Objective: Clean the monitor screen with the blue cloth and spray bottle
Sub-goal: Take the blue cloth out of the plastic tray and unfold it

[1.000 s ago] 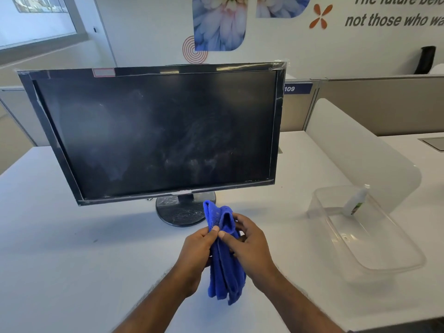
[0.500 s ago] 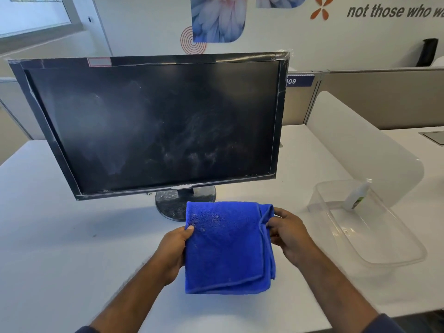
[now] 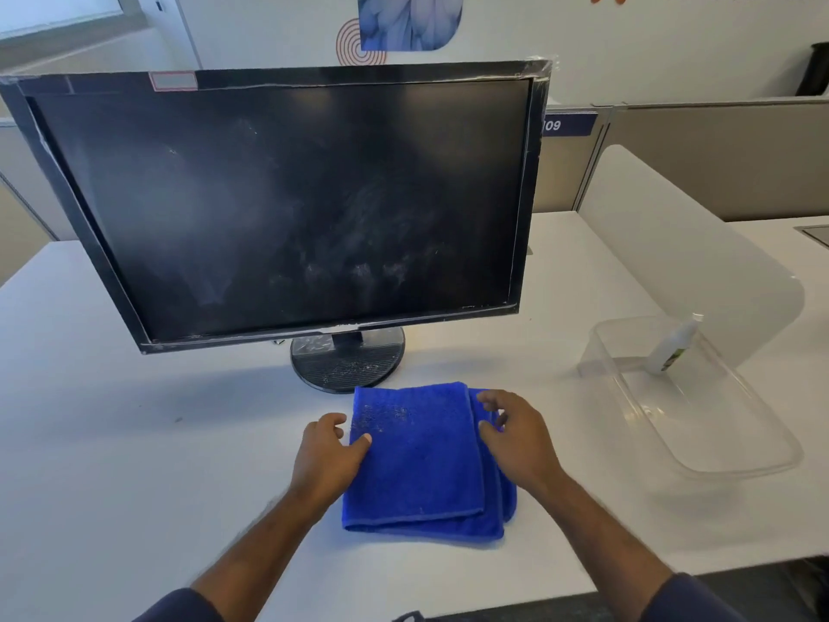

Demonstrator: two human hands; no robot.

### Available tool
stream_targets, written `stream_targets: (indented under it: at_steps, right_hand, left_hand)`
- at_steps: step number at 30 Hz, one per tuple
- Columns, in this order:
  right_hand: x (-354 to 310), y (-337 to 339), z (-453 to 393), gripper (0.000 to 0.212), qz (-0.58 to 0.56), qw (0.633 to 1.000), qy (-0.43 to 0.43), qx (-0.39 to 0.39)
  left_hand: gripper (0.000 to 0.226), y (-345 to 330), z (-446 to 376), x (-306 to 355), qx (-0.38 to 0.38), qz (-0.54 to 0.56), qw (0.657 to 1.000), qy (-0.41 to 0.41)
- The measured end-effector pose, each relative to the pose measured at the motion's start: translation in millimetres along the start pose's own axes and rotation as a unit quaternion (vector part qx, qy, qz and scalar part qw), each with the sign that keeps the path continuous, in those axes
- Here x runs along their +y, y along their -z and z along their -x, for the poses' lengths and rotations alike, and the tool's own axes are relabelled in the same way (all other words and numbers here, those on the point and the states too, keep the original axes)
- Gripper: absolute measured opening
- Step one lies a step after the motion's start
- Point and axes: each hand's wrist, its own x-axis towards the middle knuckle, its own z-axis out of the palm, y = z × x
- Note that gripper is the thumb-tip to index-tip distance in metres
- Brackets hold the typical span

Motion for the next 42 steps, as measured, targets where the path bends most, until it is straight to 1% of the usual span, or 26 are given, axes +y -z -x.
stream_targets:
  at_steps: [1,3,4,6,8,11,13,15,19,22,26,28,31,34,37,39,41,42]
  right_hand:
    - [-2,-3,3,0.035,0.008,0.999,0.023,-0.02]
    - [-3,-8,8,0.035,0.021,0.996,0.055,-0.063]
    - [-2,-9,10,0.035,0.035,0.994,0.063,-0.083]
    - [2,-9,15,0.038,0.081,0.986,0.084,-0.122]
    - [3,-7,19,0.045,0.131,0.968,0.128,-0.174]
    - [0,-7,28,0.058,0.215,0.925,0.191,-0.248]
    - [0,-11,34,0.062,0.263,0.9,0.222,-0.267]
    - [2,-15,38,0.056,0.286,0.89,0.242,-0.259]
    - [6,-16,42,0.027,0.274,0.902,0.262,-0.205]
    - [5,-12,42,0.021,0.246,0.914,0.27,-0.176]
    - [-5,-3,40,0.015,0.23,0.919,0.293,-0.13]
    - [-10,0,41,0.013,0.231,0.917,0.296,-0.136]
    - [-9,-1,49,0.012,0.247,0.908,0.282,-0.186]
    - [-2,-6,55,0.018,0.288,0.891,0.26,-0.237]
    - [-5,-7,54,0.025,0.288,0.897,0.237,-0.239]
    - [-15,-4,52,0.043,0.246,0.919,0.211,-0.226]
    - [-31,-3,52,0.072,0.177,0.943,0.166,-0.227]
    - [-40,-4,52,0.083,0.141,0.952,0.149,-0.226]
  left_hand:
    - [0.05,1,3,-3,0.022,-0.041,0.999,-0.023]
    - [0.039,1,12,-8,0.041,-0.096,0.99,-0.093]
    - [0.032,1,15,-11,0.036,-0.109,0.984,-0.135]
    - [0.027,-2,22,-14,-0.007,-0.133,0.971,-0.199]
    - [0.034,-6,27,-16,-0.059,-0.181,0.951,-0.244]
    - [0.061,-9,30,-21,-0.112,-0.28,0.906,-0.298]
    - [0.074,-8,31,-27,-0.133,-0.325,0.881,-0.318]
    - [0.075,-6,29,-30,-0.14,-0.335,0.871,-0.333]
    - [0.054,4,25,-28,-0.137,-0.307,0.875,-0.348]
    - [0.046,12,22,-25,-0.141,-0.3,0.88,-0.34]
    - [0.049,19,22,-22,-0.159,-0.312,0.873,-0.34]
    - [0.051,20,24,-21,-0.175,-0.311,0.873,-0.333]
    - [0.048,23,23,-23,-0.17,-0.277,0.892,-0.315]
    - [0.037,28,22,-20,-0.154,-0.26,0.906,-0.296]
    - [0.024,31,19,-16,-0.129,-0.217,0.923,-0.289]
    - [0.016,33,18,-9,-0.111,-0.168,0.935,-0.292]
    - [0.015,34,20,6,-0.091,-0.101,0.945,-0.298]
    - [0.017,34,21,15,-0.079,-0.061,0.948,-0.303]
